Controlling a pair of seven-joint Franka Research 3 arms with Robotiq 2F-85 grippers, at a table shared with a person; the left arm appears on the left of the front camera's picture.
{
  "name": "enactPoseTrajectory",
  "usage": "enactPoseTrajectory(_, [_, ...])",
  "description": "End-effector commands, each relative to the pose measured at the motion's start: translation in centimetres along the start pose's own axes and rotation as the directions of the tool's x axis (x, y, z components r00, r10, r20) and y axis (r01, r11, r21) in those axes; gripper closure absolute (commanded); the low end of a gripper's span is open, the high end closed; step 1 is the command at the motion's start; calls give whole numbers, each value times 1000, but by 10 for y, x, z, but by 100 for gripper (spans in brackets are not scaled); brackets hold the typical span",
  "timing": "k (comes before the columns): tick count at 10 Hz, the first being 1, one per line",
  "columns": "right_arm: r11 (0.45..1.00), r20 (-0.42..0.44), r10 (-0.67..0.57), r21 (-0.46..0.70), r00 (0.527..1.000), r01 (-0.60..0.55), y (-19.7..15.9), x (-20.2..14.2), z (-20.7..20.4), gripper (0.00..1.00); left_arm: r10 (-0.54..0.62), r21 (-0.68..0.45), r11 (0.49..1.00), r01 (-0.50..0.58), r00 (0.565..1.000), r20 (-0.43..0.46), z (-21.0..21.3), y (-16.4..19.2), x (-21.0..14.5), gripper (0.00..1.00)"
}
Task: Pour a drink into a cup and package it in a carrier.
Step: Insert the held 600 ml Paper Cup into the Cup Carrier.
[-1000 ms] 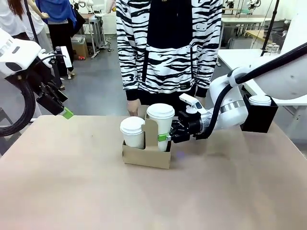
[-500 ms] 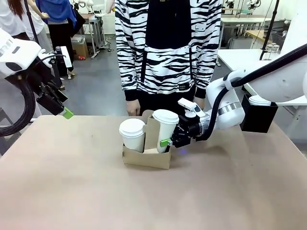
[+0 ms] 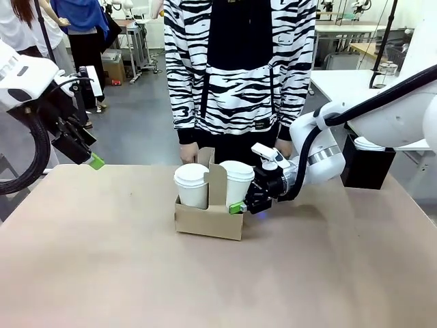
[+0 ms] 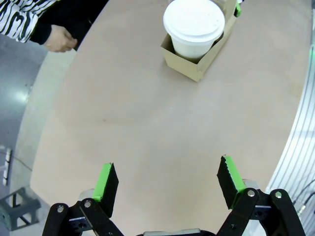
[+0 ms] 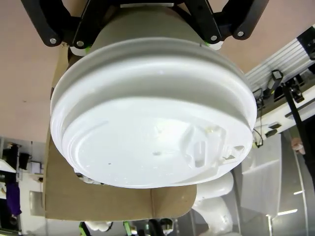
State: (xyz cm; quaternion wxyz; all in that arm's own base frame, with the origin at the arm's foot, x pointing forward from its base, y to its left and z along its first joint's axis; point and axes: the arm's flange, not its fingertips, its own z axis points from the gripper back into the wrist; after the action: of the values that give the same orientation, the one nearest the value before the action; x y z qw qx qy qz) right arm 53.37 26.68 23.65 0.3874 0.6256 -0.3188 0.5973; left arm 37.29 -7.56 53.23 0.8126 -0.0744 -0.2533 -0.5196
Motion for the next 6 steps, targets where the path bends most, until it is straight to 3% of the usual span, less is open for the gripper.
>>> enactPoseTrajectory(1, [999,-45,41,18,998,-41,2,4,-1,20,6,-1,1000,-6,1000,-13,3,1,2,0])
enactPoseTrajectory(5, [1000,-148,14,-2,989,-14,3,13,-2,20,6,-1,1000,-6,1000,-13,3,1,2,0])
enactPoseTrajectory(6, [1000,-163,3,-16,987,-5,3,17,-1,0,6,-1,1000,-6,1000,-13,3,1,2,0])
